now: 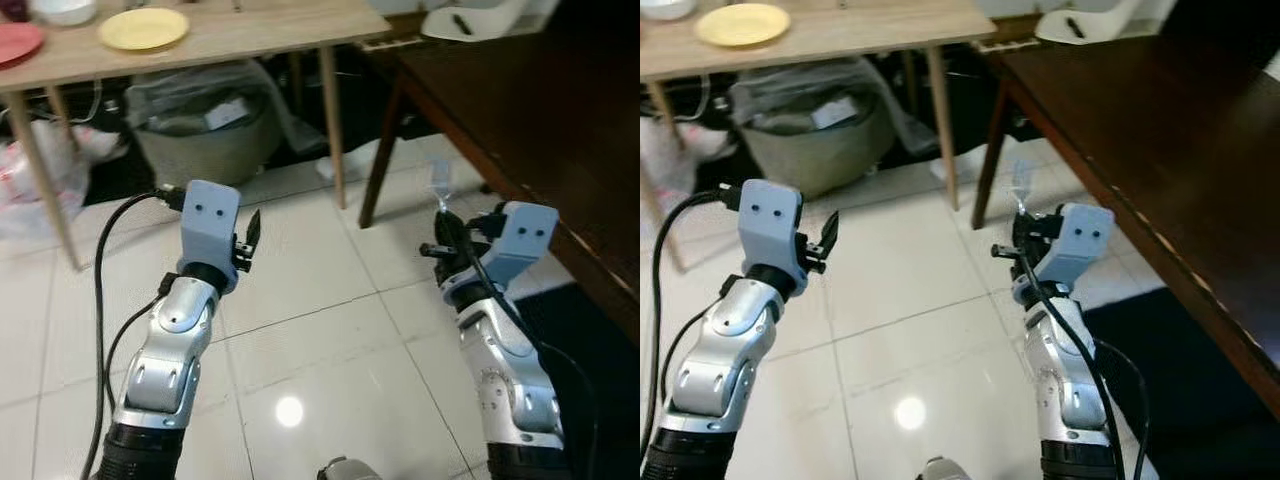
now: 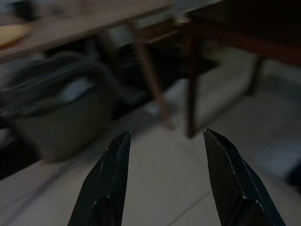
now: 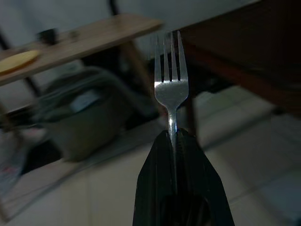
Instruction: Setting the table
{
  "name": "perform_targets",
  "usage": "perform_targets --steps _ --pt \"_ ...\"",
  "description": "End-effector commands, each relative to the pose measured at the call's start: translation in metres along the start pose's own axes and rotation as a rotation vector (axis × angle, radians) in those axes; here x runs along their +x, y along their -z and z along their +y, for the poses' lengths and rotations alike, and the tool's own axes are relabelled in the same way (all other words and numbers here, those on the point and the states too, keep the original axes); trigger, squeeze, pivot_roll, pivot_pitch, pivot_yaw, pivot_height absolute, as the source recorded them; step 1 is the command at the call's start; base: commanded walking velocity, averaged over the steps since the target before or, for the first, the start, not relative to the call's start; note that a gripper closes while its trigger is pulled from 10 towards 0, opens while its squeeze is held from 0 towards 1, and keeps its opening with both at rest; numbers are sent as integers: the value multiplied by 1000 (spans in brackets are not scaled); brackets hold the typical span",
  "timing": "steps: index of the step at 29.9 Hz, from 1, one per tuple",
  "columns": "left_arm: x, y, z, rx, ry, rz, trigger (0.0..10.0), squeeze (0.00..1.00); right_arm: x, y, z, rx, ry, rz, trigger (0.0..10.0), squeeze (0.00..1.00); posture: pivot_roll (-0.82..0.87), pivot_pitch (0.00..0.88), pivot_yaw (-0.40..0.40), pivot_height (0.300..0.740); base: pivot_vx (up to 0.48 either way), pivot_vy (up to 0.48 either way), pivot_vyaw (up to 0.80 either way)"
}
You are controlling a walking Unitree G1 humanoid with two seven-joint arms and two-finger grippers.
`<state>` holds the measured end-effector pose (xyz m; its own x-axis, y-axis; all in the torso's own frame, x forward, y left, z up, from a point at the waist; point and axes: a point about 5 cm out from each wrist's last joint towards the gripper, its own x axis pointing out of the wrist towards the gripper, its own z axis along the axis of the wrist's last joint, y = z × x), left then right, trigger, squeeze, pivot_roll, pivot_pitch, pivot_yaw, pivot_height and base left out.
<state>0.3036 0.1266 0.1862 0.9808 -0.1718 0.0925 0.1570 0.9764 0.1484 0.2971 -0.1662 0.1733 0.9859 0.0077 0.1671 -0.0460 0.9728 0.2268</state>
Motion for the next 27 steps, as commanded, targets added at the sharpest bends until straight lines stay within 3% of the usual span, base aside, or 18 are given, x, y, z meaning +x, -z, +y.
perform_targets --steps 1,27 --pt "0 5 -1 -5 9 21 10000 0 -2 1 -2 8 10 4 10000 0 -152 35 47 740 0 0 -800" --pt "0 5 -1 -5 14 18 10000 0 -3 1 -2 6 11 8 10000 0 -153 37 48 740 0 0 -800"
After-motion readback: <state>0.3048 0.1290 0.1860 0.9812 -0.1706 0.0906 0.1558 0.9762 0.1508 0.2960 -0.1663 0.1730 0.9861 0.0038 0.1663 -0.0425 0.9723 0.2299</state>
